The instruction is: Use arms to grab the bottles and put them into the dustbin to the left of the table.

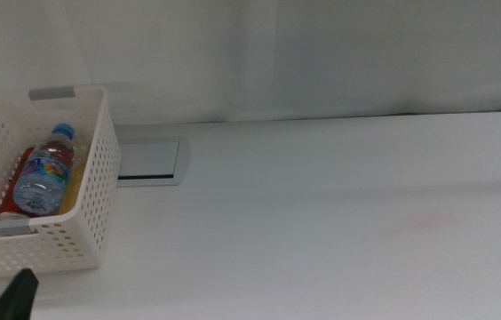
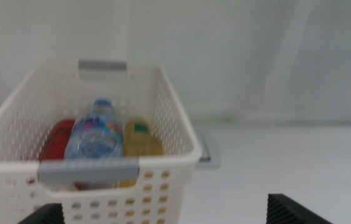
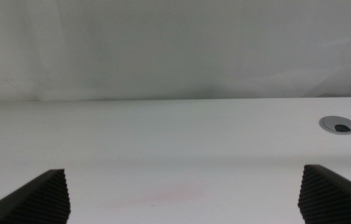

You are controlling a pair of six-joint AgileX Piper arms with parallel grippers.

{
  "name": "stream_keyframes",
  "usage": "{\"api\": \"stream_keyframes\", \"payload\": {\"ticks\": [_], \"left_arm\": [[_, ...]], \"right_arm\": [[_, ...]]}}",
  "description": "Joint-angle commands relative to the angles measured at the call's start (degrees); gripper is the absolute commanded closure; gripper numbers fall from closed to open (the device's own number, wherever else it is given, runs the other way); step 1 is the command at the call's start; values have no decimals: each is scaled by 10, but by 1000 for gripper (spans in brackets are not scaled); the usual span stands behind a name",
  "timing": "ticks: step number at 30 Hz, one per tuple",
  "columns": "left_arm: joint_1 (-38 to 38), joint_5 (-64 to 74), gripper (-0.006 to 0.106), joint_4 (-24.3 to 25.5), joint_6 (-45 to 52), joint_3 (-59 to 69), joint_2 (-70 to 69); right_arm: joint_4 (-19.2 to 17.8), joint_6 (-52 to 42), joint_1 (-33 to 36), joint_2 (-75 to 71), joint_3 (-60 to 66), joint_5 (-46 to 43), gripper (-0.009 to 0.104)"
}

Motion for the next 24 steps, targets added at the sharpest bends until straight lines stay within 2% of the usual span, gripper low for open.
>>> {"api": "stream_keyframes", "payload": {"ticks": [1, 8, 24], "left_arm": [[-1, -23, 16, -9, 29, 26, -1], [-1, -64, 16, -9, 51, 73, -1], [-1, -71, 17, -8, 63, 79, -1]], "right_arm": [[-7, -4, -2, -2, 3, -6, -8], [-7, -50, -2, -2, 3, -6, -8], [-7, -50, -2, -2, 3, -5, -8]]}}
